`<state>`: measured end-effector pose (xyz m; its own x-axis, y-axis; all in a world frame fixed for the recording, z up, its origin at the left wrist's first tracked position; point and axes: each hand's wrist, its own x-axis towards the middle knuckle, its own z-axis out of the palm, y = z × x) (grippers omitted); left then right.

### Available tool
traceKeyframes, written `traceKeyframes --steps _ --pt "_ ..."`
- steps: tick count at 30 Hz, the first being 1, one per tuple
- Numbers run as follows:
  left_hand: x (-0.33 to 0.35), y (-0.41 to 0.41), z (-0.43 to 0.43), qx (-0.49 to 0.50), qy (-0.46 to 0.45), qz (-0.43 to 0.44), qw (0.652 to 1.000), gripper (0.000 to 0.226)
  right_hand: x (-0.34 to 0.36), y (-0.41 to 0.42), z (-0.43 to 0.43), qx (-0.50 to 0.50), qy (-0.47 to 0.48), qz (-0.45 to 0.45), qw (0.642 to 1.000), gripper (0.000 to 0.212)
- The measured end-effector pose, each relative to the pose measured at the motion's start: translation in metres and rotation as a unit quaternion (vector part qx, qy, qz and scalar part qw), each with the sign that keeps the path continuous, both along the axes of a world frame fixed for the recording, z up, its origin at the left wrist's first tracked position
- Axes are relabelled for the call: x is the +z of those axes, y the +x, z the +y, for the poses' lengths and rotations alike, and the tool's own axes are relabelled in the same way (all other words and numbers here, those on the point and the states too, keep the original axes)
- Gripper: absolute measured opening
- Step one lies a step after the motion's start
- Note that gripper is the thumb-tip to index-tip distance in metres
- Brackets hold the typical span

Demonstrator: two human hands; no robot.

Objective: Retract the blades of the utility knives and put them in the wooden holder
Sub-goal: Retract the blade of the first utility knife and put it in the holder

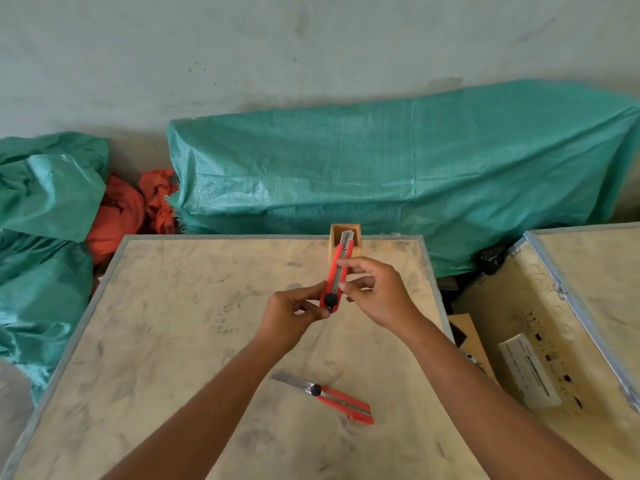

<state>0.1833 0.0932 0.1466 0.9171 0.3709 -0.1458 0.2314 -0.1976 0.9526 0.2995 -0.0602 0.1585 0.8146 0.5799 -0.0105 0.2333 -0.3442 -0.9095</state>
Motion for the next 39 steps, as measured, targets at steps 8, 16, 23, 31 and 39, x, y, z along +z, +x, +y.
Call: traceKeyframes --steps 8,16,23,31,39 --pt "-0.032 0.141 0.033 -0.097 0.087 0.052 0.99 0.059 -0.033 0.125 0.032 -0.071 -0.019 -0.045 0.996 0.036" --pt "-0.079 0.232 0.06 -0.113 0.213 0.11 0.964 0.075 -0.099 0.196 0.068 -0.14 -0.023 -0.068 0.988 0.027" --pt "-0.107 0.253 0.069 -0.139 0.191 0.179 0.955 0.097 -0.139 0.201 0.073 -0.119 -0.073 -0.151 0.979 0.032" --pt "-0.105 0.25 0.067 -0.142 0.182 0.185 0.955 0.097 -0.146 0.19 0.067 -0.127 -0.075 -0.173 0.974 0.036" --pt "-0.082 0.211 0.065 -0.113 0.186 0.15 0.964 0.061 -0.113 0.156 0.056 -0.148 -0.063 -0.134 0.978 0.039"
